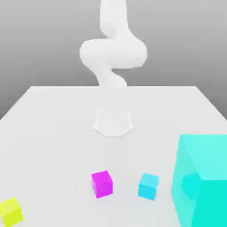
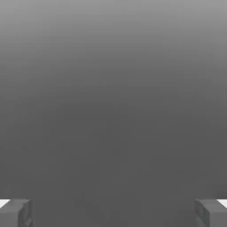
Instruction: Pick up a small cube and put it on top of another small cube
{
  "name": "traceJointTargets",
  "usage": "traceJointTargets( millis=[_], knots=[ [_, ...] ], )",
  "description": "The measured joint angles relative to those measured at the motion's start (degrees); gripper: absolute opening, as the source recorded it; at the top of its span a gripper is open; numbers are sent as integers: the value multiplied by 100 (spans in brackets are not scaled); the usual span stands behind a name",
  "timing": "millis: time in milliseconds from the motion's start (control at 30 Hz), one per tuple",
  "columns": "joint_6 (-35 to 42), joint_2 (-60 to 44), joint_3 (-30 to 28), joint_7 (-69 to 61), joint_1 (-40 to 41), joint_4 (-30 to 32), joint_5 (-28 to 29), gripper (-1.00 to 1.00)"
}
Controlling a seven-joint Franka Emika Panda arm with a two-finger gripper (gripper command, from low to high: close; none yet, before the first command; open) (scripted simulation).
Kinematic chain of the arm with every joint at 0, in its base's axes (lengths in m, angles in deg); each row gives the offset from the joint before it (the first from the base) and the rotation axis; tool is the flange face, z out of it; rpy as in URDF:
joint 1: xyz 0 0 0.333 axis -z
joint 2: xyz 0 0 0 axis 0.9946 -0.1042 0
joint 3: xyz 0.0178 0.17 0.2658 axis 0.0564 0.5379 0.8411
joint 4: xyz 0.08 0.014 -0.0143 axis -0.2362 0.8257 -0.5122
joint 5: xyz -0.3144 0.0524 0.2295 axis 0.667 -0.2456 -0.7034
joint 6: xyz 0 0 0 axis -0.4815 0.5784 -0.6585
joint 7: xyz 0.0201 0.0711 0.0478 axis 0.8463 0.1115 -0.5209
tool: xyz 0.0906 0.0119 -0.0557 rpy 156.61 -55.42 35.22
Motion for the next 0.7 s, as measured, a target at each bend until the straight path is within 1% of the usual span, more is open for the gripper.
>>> traceJointTargets(
  millis=[433,700],
  knots=[
    [-1673,-2756,-361,-2971,-1236,1449,-54,0],
    [-2700,-4418,-185,-4710,-1602,2275,-112,0]
  ],
)
